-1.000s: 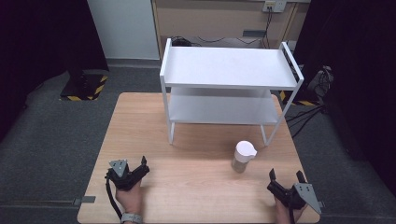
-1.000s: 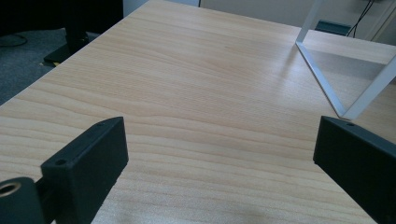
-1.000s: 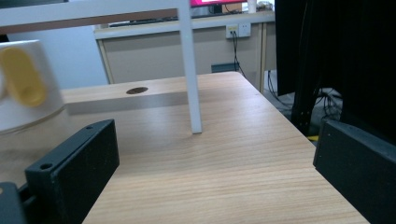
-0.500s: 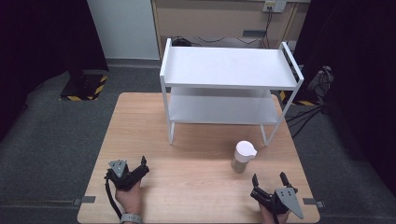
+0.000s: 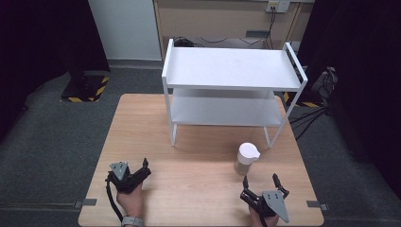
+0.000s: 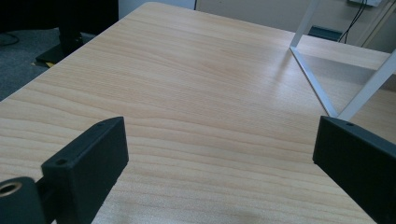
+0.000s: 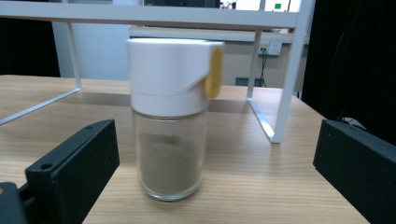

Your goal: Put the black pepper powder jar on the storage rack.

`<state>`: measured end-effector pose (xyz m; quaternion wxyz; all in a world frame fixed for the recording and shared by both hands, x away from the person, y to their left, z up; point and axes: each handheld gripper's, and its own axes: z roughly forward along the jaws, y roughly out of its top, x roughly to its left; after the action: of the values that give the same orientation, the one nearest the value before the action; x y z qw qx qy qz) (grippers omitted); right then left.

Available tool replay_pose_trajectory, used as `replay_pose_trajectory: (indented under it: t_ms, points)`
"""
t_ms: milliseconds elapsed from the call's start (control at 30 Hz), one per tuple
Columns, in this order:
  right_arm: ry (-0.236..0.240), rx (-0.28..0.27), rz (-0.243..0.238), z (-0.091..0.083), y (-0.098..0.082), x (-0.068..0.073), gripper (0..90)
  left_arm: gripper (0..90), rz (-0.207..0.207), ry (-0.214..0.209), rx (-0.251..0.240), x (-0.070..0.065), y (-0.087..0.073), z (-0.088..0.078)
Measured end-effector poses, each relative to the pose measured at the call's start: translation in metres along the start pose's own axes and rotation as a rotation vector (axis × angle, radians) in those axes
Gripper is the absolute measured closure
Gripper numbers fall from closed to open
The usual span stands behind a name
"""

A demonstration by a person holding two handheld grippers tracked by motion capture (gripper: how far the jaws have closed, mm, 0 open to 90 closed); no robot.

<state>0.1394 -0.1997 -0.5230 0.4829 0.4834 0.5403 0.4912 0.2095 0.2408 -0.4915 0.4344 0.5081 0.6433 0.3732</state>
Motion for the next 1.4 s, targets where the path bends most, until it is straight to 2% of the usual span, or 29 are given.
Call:
replay_pose_trajectory:
  t_ms: [133,300,367,600,833,1400]
  points:
    - [-0.002,0.017,-0.004,0.010,0.003,0.009,0.3,3.1,-0.003,-0.001,-0.002,0.000,0.000,0.000]
    - [-0.017,0.038,0.029,0.025,0.009,0.020,0.8,3.1,-0.003,-0.002,-0.002,0.001,0.000,0.000]
    - [-0.008,0.045,0.039,0.031,0.010,0.021,1.9,3.1,-0.001,-0.003,-0.001,0.001,0.000,0.000]
    - [-0.003,0.030,0.058,0.050,0.009,0.028,5.3,3.5,0.013,-0.005,0.003,-0.001,0.001,0.001]
    - [-0.006,0.015,0.089,0.060,0.009,0.028,7.1,3.6,0.022,-0.005,0.009,-0.001,0.002,0.002]
    - [0.043,0.034,0.109,0.071,0.014,0.014,24.1,3.7,0.021,-0.003,0.010,-0.001,0.002,0.002]
